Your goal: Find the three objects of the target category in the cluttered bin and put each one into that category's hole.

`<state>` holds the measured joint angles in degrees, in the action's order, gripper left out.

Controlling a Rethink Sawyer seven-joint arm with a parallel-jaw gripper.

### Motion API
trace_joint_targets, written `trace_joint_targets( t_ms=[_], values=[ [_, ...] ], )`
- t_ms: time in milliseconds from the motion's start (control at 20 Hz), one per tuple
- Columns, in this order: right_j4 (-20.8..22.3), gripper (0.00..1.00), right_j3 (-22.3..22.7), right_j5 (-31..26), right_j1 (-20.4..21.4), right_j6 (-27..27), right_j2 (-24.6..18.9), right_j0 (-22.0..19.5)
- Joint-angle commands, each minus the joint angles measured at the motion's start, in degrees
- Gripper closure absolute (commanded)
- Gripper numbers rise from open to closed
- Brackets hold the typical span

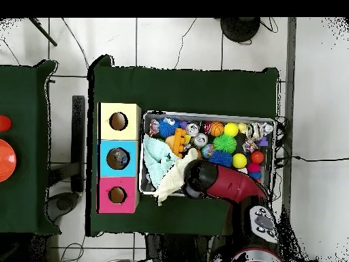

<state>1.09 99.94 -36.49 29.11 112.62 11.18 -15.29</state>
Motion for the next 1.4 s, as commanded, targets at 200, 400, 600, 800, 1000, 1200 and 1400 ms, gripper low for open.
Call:
trace_joint_targets(
  t_ms=[200,400,600,800,1000,1200,1400],
  values=[
    [4.17,0.0,-7.98,-1.4,-1.08,-4.14,-6.71,-4.61],
    [5.39,0.0,-9.12,-0.8,-1.42,-4.74,-7.75,-5.29],
    [7.38,0.0,-10.35,-0.74,-1.78,-6.17,-8.94,-5.82],
    [8.1,0.0,-12.47,-3.56,-1.63,-6.26,-9.62,-5.87],
    [9.0,0.0,-15.01,-6.07,-2.04,-7.05,-10.37,-6.3],
    [9.56,0.0,-16.83,-8.19,-2.13,-7.72,-11.27,-6.87],
    [10.49,0.0,-19.09,-10.89,-1.9,-9.09,-12.02,-7.45]
  ],
)
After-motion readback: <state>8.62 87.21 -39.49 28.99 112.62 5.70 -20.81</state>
